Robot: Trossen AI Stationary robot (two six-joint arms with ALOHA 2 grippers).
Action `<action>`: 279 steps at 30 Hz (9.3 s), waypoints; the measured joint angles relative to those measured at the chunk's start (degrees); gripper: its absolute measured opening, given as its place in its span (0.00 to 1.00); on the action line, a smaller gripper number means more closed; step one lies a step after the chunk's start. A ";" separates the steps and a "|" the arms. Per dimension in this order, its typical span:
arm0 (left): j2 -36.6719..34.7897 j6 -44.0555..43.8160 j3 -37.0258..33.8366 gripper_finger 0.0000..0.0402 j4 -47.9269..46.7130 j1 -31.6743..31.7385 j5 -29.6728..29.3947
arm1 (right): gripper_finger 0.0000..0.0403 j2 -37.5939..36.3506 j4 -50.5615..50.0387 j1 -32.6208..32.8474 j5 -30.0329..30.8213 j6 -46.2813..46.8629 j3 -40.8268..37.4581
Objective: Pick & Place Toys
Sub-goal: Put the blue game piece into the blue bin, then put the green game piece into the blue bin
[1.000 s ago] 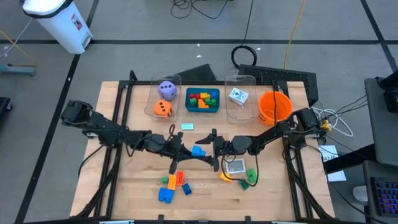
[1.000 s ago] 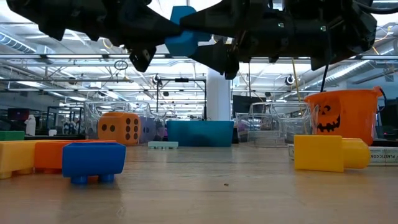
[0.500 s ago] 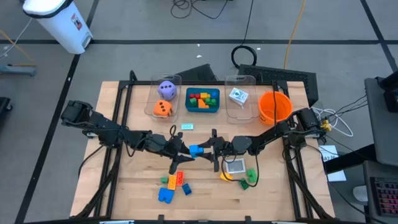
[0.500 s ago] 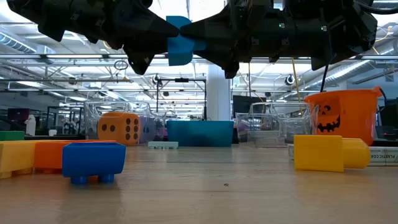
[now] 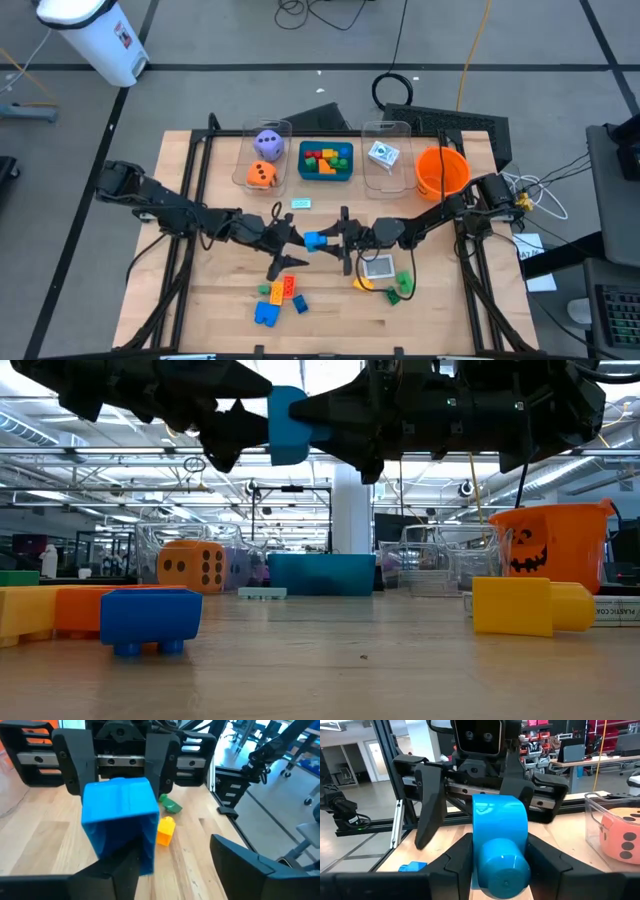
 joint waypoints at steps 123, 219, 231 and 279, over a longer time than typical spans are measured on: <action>-17.24 -17.22 -18.70 0.62 -5.65 -24.61 -28.03 | 0.52 -5.22 -18.16 7.58 3.36 -4.17 1.08; -13.64 -6.12 -6.68 0.23 -26.50 -8.82 -25.83 | 0.52 -1.67 -17.29 4.32 3.39 -10.34 1.09; -13.03 10.15 10.86 0.23 -44.15 12.45 -14.70 | 0.52 -1.65 -16.93 2.42 3.23 -9.26 1.09; 35.64 20.40 56.33 0.23 -68.41 48.96 -0.13 | 0.52 -1.65 -32.77 2.20 3.16 -4.02 1.09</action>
